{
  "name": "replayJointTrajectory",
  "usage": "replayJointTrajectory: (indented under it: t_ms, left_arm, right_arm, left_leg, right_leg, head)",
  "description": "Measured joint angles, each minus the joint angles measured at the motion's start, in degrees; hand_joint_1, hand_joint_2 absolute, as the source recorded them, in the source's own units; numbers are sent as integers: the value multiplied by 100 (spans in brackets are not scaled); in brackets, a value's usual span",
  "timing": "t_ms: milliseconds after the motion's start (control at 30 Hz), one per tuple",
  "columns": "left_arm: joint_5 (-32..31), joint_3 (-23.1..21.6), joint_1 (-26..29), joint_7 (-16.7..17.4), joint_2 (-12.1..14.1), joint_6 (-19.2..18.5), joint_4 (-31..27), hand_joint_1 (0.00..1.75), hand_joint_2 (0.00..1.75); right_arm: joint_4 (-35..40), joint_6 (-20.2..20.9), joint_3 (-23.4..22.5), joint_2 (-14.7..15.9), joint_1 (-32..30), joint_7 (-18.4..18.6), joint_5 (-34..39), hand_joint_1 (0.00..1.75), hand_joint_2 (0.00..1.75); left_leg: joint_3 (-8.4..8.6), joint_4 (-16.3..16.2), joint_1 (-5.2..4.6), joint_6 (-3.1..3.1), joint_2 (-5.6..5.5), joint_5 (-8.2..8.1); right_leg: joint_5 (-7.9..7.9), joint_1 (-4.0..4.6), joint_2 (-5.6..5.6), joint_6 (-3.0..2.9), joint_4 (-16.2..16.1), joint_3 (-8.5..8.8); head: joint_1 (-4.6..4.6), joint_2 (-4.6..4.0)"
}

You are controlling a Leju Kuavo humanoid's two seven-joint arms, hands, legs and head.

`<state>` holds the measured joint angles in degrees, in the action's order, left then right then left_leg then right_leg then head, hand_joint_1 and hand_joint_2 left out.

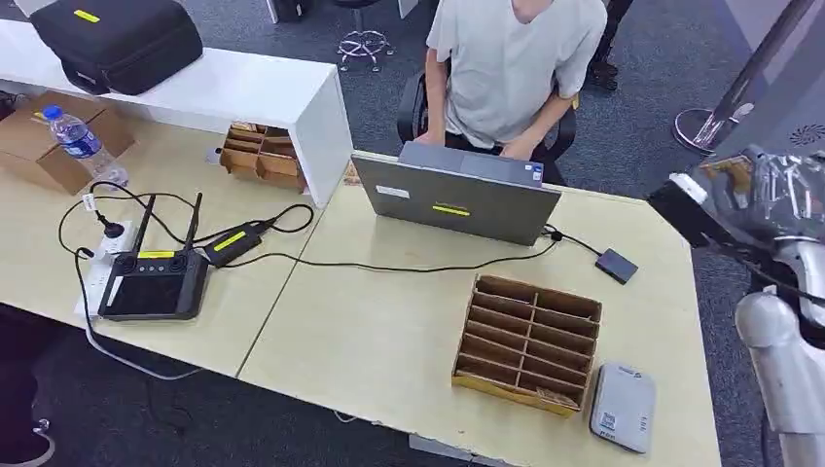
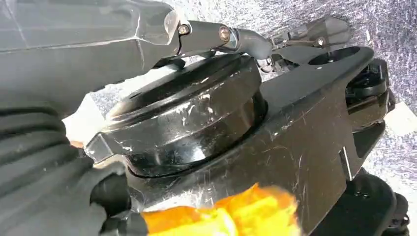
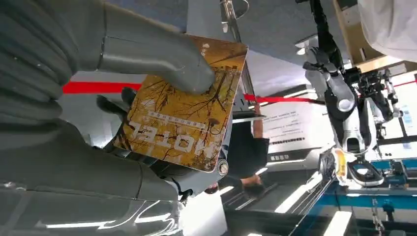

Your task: Pass the card to the sensor for recognition and then transmit it.

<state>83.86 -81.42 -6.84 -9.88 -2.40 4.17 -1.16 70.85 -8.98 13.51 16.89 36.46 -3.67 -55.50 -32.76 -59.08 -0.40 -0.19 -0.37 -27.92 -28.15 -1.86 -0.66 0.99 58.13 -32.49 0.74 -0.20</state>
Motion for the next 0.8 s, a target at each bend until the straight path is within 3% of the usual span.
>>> replayJointTrajectory:
  t_ms: [200,500,800]
  left_arm:
    - [136,0,21,-57,-7,7,0,0,0]
    - [201,0,27,-57,-11,11,0,0,0]
    - [271,2,46,-48,-37,28,2,0,0]
  right_arm:
    - [1055,-193,-591,123,-1266,-228,186,175,175]
    - [1843,-249,-899,162,-1998,-324,154,175,175]
    - [3105,-1255,-917,-24,-3475,-484,-402,175,175]
  left_leg:
    - [-2,3,-1,8,5,-6]
    - [0,3,-1,5,8,-3]
    - [-3,6,-2,8,6,-14]
  right_leg:
    - [-1,0,5,0,1,-3]
    - [0,0,5,0,1,-1]
    - [-11,-1,5,4,0,-3]
  head:
    - [2,0]
    - [2,0]
    - [2,0]
